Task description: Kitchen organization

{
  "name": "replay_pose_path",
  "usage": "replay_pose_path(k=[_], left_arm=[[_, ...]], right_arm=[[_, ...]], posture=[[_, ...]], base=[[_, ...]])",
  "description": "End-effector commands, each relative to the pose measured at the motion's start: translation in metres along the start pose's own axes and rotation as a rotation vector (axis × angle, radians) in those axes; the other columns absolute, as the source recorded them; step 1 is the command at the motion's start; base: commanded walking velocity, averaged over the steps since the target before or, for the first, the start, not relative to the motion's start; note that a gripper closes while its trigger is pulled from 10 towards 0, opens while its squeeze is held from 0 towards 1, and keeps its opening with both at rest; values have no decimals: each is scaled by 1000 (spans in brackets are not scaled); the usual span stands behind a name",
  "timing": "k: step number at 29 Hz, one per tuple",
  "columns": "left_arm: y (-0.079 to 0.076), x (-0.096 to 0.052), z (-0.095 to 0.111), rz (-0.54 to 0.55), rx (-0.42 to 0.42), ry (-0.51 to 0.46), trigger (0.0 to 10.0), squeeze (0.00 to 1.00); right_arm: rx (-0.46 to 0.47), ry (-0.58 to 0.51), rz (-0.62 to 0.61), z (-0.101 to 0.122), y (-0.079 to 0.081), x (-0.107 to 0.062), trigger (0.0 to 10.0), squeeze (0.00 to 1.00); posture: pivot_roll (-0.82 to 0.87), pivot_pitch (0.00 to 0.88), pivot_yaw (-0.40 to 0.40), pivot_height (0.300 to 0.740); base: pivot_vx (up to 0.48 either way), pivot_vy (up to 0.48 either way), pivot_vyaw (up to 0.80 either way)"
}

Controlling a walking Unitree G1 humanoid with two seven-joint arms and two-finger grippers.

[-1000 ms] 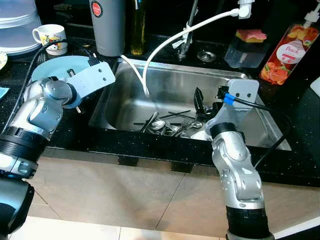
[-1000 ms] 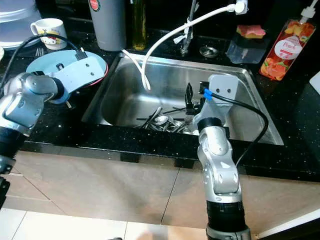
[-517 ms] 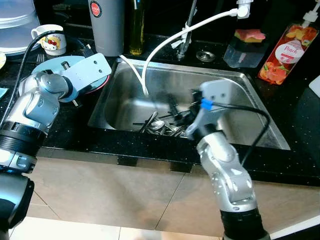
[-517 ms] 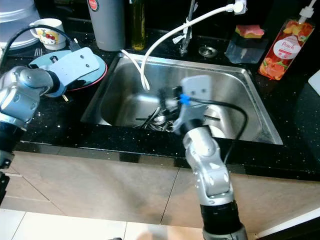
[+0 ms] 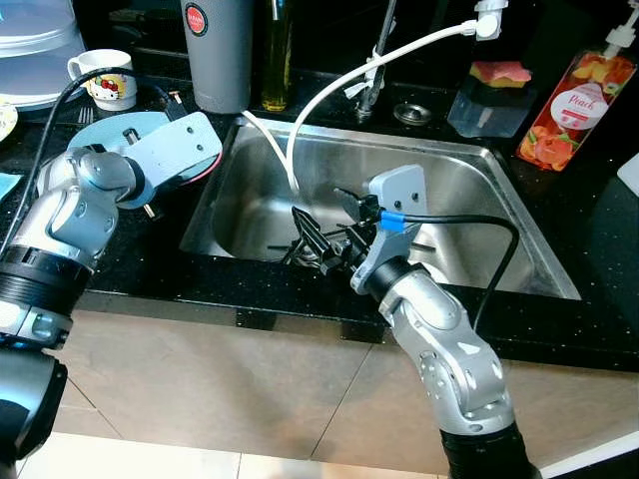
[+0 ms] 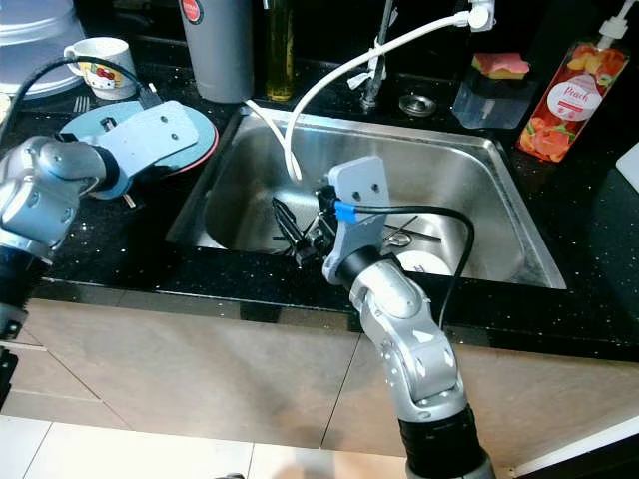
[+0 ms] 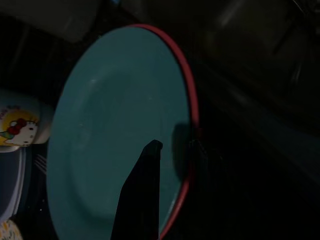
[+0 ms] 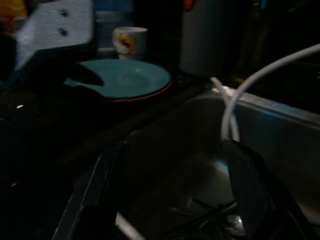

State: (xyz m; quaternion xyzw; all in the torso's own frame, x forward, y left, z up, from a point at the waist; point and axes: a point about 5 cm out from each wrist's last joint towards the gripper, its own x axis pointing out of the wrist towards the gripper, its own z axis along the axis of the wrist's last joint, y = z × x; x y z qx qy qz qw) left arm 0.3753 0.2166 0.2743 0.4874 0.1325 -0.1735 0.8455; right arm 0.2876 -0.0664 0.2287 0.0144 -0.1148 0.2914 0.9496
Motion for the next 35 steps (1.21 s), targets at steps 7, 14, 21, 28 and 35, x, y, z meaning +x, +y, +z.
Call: replay_pose_path(k=[7, 14, 21, 28, 35], left_arm=[[-3, 1, -18, -21, 76, 103, 10000, 0], [-1, 1, -16, 3, 94, 98, 10000, 0], [-1, 2, -16, 20, 135, 101, 0, 0], [2, -1, -6, 60, 176, 56, 0, 0], [-9, -7, 7, -16, 254, -32, 10000, 0]], right_arm=[[8, -1, 8, 3, 0, -4, 10000, 0], [9, -2, 2, 4, -1, -5, 10000, 0], [11, -2, -4, 4, -2, -5, 10000, 0], [14, -2, -10, 4, -2, -5, 10000, 0], [15, -2, -17, 4, -3, -5, 10000, 0]], posture=[[273, 45, -72, 740], [271, 46, -71, 740], [272, 50, -74, 740], [270, 56, -76, 740], [270, 58, -78, 740]], base=[[0, 0, 0], [0, 0, 0], [0, 0, 0], [0, 0, 0], [0, 0, 0]])
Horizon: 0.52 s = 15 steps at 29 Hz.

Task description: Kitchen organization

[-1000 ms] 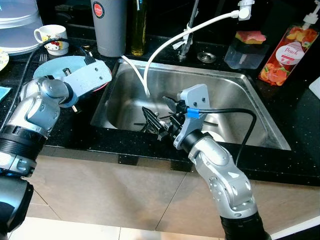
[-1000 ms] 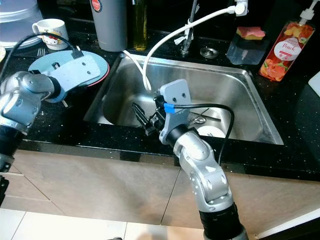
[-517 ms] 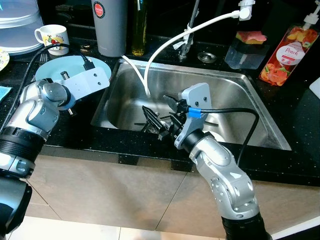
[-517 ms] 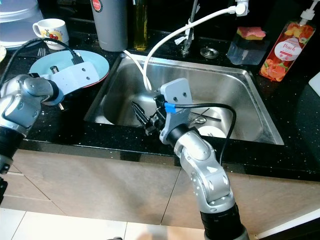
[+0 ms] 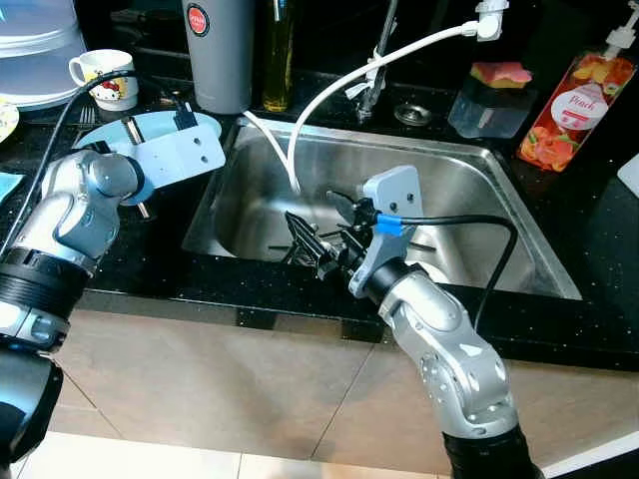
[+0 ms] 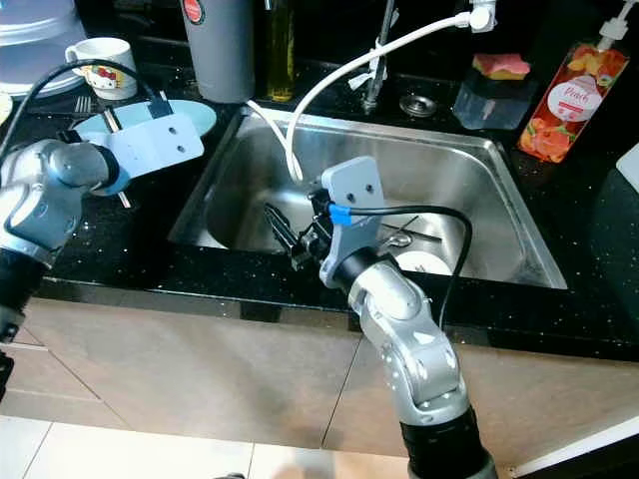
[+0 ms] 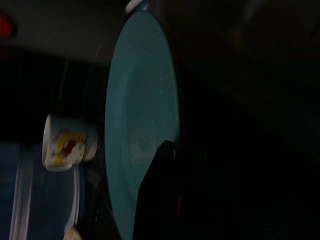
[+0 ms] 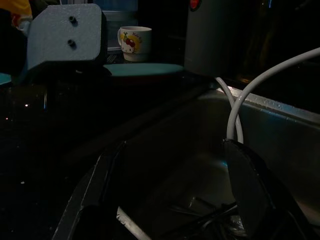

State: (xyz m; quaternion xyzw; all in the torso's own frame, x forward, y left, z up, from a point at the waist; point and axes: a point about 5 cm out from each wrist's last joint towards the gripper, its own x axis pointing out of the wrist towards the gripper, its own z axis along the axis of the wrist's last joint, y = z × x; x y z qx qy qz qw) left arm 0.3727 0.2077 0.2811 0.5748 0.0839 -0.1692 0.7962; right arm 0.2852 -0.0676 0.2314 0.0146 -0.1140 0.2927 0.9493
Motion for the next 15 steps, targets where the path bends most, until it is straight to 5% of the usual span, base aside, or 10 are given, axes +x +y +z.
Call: replay_pose_path(k=[1, 3, 4, 5, 6, 12, 13, 15], left_arm=[[-9, -4, -2, -77, 41, -7, 10000, 0], [-13, -7, -2, -107, 47, -10, 10000, 0], [-16, -9, -1, -128, 52, -12, 10000, 235], [-16, -9, -1, -128, 52, -12, 10000, 235], [-17, -11, -1, -135, 44, -15, 10000, 1000], [-17, -16, 9, -156, -33, -73, 10000, 1000], [-15, -17, 13, -157, -63, -97, 10000, 0], [-13, -18, 16, -162, -83, -120, 10000, 0]], right_arm=[[14, -3, -20, 1, -4, -3, 10000, 0], [14, -3, -21, 1, -4, -4, 10000, 0], [14, -3, -23, 1, -4, -4, 10000, 0], [14, -3, -23, 1, -4, -4, 10000, 0], [15, -3, -25, 1, -4, -4, 10000, 0], [17, -4, -25, 1, -4, -2, 10000, 0], [17, -5, -26, 1, -5, -2, 10000, 0], [17, -6, -28, 1, -5, -2, 10000, 0]], posture=[[270, 58, -78, 740], [269, 60, -78, 740], [270, 60, -78, 740], [270, 60, -78, 740], [274, 61, -81, 740], [272, 59, -82, 740], [272, 59, -82, 740], [273, 59, -81, 740]], base=[[0, 0, 0], [0, 0, 0], [0, 0, 0], [0, 0, 0], [0, 0, 0], [0, 0, 0], [0, 0, 0], [0, 0, 0]])
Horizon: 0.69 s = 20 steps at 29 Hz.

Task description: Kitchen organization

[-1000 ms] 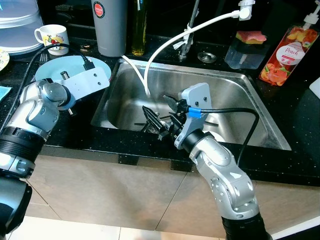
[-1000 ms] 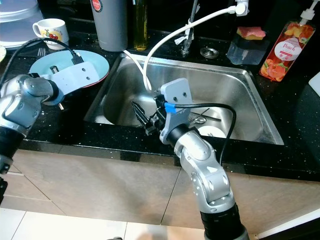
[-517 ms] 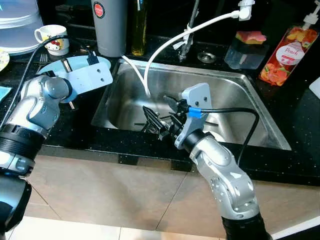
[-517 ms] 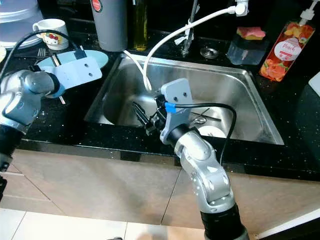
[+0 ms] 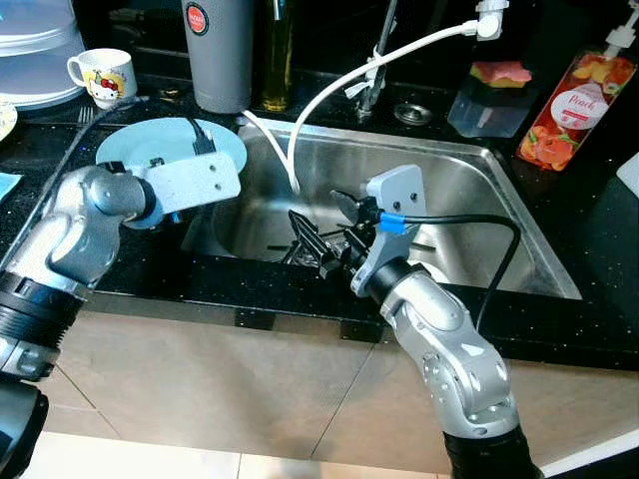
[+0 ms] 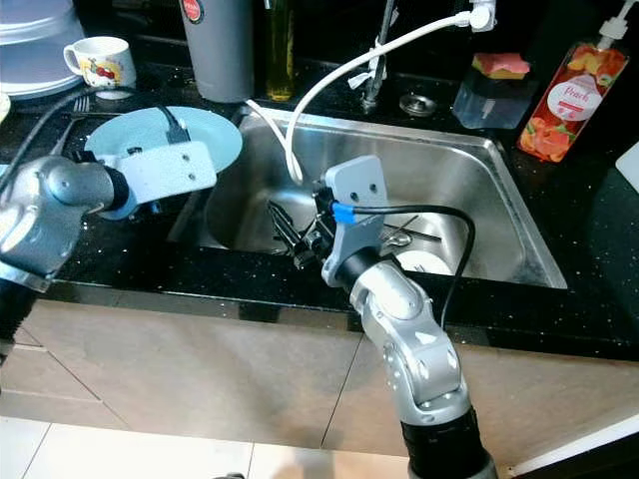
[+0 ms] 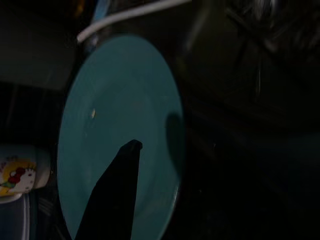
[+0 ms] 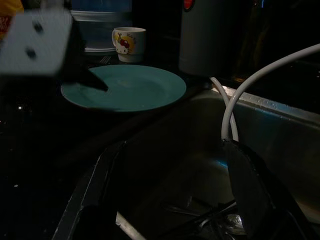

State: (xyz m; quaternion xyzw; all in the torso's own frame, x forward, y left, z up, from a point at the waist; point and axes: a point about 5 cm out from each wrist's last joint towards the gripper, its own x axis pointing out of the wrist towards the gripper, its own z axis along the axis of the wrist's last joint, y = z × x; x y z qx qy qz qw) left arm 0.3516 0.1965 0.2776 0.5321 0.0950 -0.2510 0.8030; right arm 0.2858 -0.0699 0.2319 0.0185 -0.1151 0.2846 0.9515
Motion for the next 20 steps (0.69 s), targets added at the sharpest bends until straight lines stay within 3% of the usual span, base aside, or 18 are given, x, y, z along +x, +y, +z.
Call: replay_pose_path(k=[1, 5, 8, 12, 20], left_arm=[[1, -2, 8, -16, -23, -43, 10000, 0], [15, -4, 19, 28, -72, -92, 10000, 0], [18, -2, 17, 40, -78, -75, 10000, 0], [16, 1, 4, 32, -47, -11, 10000, 0], [7, 5, -2, -9, -66, 12, 10000, 0]], right_arm=[[12, -3, -12, 1, -3, -1, 10000, 0], [15, -3, -15, 1, -3, -2, 10000, 0], [16, -3, -15, 1, -3, -1, 10000, 0], [17, -4, -17, 1, -3, -1, 10000, 0], [17, -2, -20, 1, -3, -3, 10000, 0]], posture=[[273, 59, -81, 740], [272, 59, -81, 740], [271, 58, -81, 740], [269, 60, -78, 740], [268, 64, -81, 740]], base=[[0, 0, 0], [0, 0, 0], [0, 0, 0], [0, 0, 0], [0, 0, 0]])
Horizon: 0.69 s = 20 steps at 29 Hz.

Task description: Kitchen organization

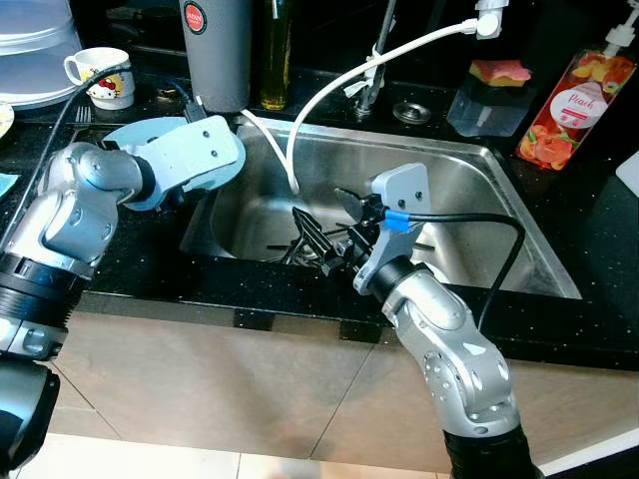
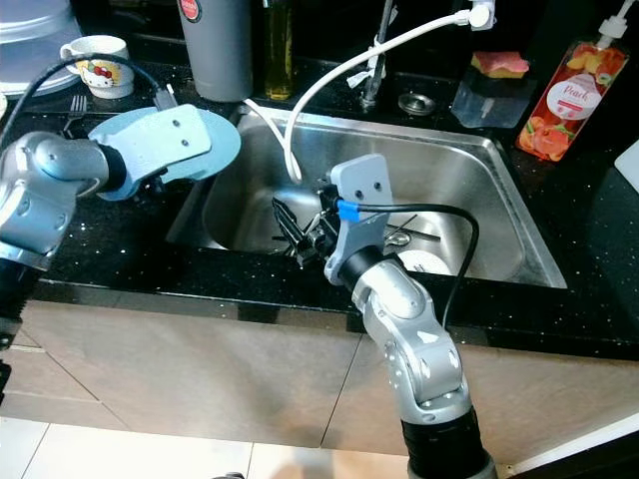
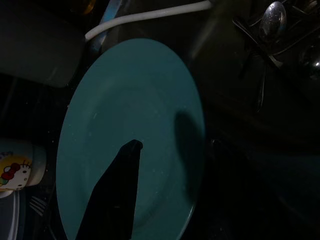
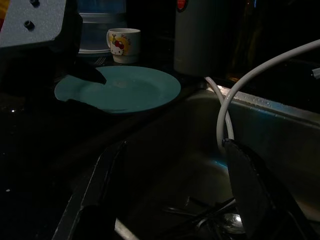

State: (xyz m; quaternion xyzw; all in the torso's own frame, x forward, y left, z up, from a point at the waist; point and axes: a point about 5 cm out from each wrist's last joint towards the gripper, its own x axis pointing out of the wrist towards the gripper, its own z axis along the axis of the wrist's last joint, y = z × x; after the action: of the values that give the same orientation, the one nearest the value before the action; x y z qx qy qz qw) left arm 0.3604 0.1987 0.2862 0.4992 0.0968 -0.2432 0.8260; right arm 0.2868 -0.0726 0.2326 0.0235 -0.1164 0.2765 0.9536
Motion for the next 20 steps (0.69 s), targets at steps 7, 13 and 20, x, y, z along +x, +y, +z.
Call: replay_pose_path(k=[7, 13, 20], left_arm=[[-5, 4, -11, -20, 21, 62, 8157, 0], [-8, 4, -15, -30, 15, 72, 2431, 0], [-6, 5, -17, -14, 28, 86, 0, 0]], right_arm=[[10, 3, -3, 0, -1, -2, 10000, 0], [9, 4, -3, 0, -1, -2, 10000, 0], [7, 1, -1, 1, -1, -1, 10000, 0]], posture=[[268, 64, -82, 740], [266, 63, -83, 740], [268, 58, -85, 740]], base=[[0, 0, 0], [0, 0, 0], [0, 0, 0]])
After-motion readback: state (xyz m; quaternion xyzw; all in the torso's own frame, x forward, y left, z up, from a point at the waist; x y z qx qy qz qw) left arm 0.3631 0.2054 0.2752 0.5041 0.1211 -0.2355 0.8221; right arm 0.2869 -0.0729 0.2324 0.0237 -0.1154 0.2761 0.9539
